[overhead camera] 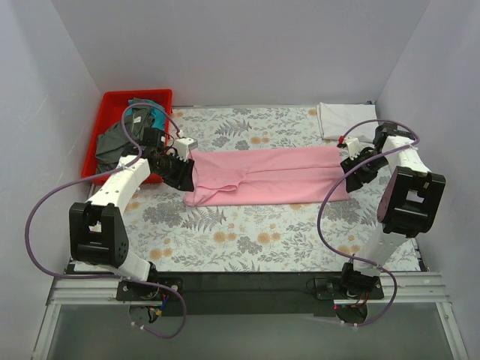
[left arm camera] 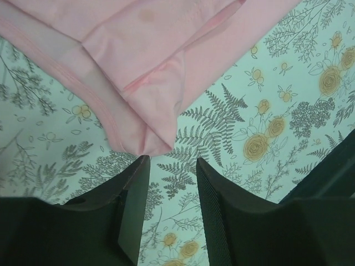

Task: Fold and stack the t-shirts
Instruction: Fold the tshirt

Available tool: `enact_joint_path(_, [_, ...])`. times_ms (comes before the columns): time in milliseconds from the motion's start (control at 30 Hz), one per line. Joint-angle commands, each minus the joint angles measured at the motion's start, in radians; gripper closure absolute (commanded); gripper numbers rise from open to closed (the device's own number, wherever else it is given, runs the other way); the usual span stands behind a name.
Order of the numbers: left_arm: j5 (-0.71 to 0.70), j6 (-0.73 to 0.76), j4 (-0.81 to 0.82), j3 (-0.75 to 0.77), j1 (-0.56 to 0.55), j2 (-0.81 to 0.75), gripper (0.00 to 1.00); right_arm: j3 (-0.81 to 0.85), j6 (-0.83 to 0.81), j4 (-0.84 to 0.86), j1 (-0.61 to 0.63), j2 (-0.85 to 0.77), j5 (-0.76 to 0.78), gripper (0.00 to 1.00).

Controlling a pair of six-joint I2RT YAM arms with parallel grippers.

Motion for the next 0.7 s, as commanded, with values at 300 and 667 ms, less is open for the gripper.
enact_joint_path(300, [0.018, -0.081, 0.051, -0.098, 0.003, 0.030, 0.67, -0.073, 0.090, 0.035, 0.004, 0.036, -0.046, 0.50])
enact_joint_path(667, [-0.013, -0.080, 0.103, -0.117, -0.033, 0.131, 0.66, -0.110, 0.095, 0.084, 0.005, 0.066, 0.005, 0.49])
